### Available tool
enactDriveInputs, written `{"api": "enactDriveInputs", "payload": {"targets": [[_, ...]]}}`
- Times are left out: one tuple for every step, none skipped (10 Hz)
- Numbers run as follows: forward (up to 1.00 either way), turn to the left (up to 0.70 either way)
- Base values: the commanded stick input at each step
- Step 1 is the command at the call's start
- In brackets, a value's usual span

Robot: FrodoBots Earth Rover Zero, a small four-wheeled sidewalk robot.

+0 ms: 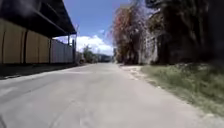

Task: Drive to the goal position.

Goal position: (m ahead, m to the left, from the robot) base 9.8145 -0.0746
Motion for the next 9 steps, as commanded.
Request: {"api": "enactDriveInputs", "payload": {"targets": [[1.00,0.03],[1.00,0.03],[1.00,0.03],[1.00,0.02],[1.00,0.03],[1.00,0.03],[1.00,0.03],[1.00,0.03],[1.00,0.03]]}}
